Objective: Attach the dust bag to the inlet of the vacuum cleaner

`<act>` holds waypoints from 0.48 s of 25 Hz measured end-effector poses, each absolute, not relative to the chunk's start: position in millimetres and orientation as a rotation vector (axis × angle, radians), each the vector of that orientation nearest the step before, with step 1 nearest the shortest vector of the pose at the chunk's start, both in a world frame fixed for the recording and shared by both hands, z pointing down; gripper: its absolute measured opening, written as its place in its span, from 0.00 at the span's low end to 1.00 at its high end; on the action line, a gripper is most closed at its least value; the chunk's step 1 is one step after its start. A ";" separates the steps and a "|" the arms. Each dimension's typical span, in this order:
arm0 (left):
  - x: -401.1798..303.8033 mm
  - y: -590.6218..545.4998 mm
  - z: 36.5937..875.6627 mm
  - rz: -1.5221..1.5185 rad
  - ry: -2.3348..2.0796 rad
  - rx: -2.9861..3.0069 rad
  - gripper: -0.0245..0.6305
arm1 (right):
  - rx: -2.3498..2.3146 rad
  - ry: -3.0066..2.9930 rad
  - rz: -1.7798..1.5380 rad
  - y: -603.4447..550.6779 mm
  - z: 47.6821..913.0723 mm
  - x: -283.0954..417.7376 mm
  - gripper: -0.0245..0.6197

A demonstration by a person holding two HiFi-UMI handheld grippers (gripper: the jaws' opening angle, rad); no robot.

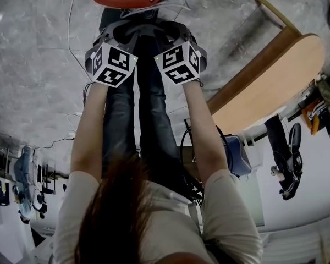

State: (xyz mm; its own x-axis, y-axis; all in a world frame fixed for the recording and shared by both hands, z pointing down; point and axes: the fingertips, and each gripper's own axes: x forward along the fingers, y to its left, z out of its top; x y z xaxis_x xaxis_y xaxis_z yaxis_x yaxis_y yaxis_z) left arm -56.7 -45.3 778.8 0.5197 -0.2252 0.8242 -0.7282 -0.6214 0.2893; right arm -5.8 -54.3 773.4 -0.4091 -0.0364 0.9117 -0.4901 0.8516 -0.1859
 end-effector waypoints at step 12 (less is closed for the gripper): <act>-61.9 -36.2 775.2 1.042 -0.686 2.054 0.35 | 0.297 -1.951 0.651 -49.5 767.0 -4.6 0.36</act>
